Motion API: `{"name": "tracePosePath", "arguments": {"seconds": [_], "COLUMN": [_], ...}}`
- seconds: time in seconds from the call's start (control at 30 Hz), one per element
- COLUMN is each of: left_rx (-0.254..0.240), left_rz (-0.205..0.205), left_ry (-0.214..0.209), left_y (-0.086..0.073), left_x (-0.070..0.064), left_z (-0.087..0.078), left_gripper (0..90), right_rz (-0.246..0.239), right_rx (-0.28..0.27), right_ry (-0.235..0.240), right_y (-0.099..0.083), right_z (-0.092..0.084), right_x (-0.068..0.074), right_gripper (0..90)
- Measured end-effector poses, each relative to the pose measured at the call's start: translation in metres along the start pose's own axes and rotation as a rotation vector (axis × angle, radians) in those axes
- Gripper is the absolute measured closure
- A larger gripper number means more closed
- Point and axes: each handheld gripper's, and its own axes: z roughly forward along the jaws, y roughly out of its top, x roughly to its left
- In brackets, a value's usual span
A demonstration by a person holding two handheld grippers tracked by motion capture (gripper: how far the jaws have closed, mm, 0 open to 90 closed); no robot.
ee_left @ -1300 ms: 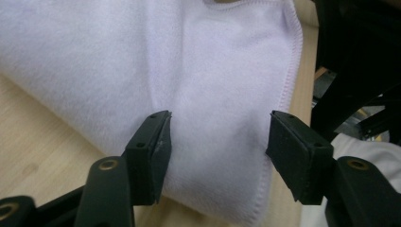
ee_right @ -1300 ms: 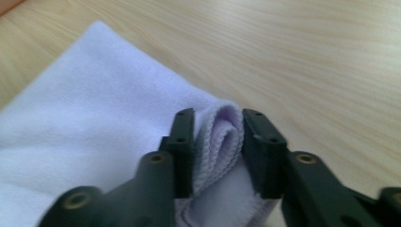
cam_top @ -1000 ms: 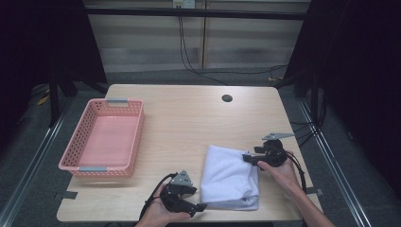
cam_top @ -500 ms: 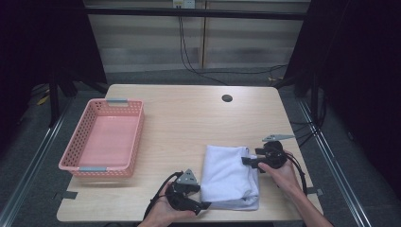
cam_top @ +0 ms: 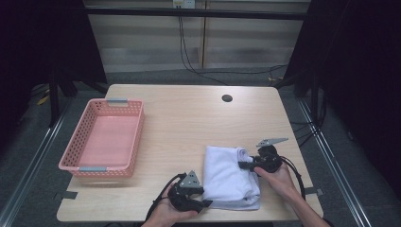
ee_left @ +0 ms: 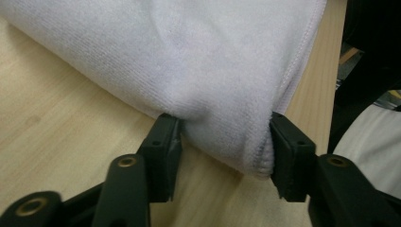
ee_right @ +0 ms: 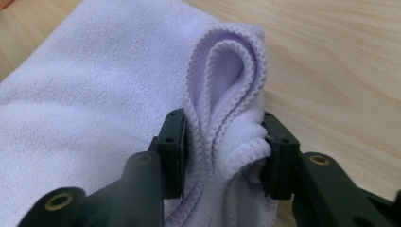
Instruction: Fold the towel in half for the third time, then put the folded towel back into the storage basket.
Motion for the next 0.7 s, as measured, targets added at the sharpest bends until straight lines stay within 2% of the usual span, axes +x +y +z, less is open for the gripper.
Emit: {"name": "tracePosePath", "arguments": {"seconds": [0.03,0.1,0.17,0.27,0.4,0.5,0.53,0.63,0.7], "left_rx": [-0.008,0.011,0.02,0.012,0.01,-0.015,-0.034,-0.043,-0.042], "left_rz": [0.002,-0.006,-0.024,-0.054,-0.052,-0.047,-0.067,-0.092,-0.094], "left_ry": [0.008,-0.003,-0.02,-0.039,-0.041,-0.043,-0.041,-0.055,-0.042], "left_y": [0.0,0.002,0.002,0.002,0.005,0.01,0.011,0.009,0.01], "left_x": [0.001,0.002,0.005,0.008,0.008,0.01,0.014,0.02,0.022], "left_z": [0.001,0.0,0.0,0.0,-0.003,-0.01,-0.014,-0.019,-0.023], "left_gripper": [54.6,71.7,75.9,77.9,78.5,79.0,79.1,79.0,79.1], "right_rz": [0.011,0.024,0.018,0.031,0.03,0.034,0.037,0.03,0.027], "right_rx": [0.001,0.0,0.001,0.0,-0.009,-0.03,-0.029,-0.032,-0.039], "right_ry": [0.008,0.025,0.027,0.033,0.044,0.057,0.06,0.066,0.075], "right_y": [0.0,0.0,0.001,0.001,0.002,0.007,0.008,0.012,0.018], "right_z": [0.0,0.0,0.0,-0.001,-0.003,-0.006,-0.006,-0.004,-0.002], "right_x": [-0.001,-0.003,-0.002,-0.003,-0.004,-0.005,-0.005,-0.005,-0.002], "right_gripper": [61.7,66.7,68.6,69.5,69.8,70.5,70.6,70.8,71.0]}}
